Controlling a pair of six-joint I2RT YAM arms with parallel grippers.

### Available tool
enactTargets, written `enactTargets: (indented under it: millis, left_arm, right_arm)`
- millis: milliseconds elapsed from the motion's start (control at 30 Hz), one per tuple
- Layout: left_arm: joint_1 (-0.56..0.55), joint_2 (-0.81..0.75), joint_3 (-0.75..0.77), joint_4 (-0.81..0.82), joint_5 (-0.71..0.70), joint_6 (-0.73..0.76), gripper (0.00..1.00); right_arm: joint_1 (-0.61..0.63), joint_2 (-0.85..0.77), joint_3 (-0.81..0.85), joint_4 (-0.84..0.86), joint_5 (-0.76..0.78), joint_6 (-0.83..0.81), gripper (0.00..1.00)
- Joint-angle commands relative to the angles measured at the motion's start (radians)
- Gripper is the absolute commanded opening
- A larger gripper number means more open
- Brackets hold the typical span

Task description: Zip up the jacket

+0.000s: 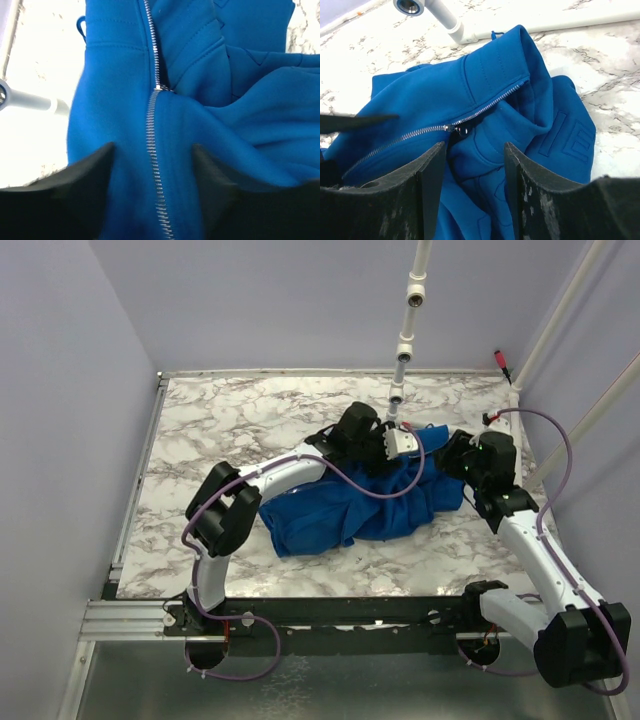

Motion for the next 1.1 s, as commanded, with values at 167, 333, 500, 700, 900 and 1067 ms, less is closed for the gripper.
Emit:
enactTargets:
  millis: [167, 333, 500, 700, 900, 1067]
  left_arm:
    - [0.008, -0.103, -0.056, -0.079, -0.052, 0.138, 0.0]
    - [0.046, -0.399, -0.203, -0.14, 0.053, 0.447, 0.0]
    - [0.108, -0.762, -0.465, -0.207, 0.134, 0.784, 0.0]
    - [0.111, -0.95, -0.595, -0.28, 0.176, 0.866, 0.0]
    - [0.079, -0.951, -0.576, -0.274, 0.207, 0.805, 0.0]
    - [0.041, -0.956, -0.551, -0.196, 0.209, 0.674, 0.0]
  right_arm:
    - [-0.004, 0.017, 0.033, 0.089, -0.111, -0.015, 0.54]
    - [-0.012, 0.033, 0.057, 0.232, -0.343, -0.037, 0.56]
    - [-0.013, -0.019, 0.006, 0.448, -0.839, 0.004, 0.56]
    - [-0.006, -0.072, -0.114, 0.745, -1.194, 0.233, 0.56]
    - [0.112, -0.126, -0.201, 0.825, -1.237, 0.311, 0.56]
    - [0.266, -0.078, -0.191, 0.619, -1.168, 0.139, 0.57]
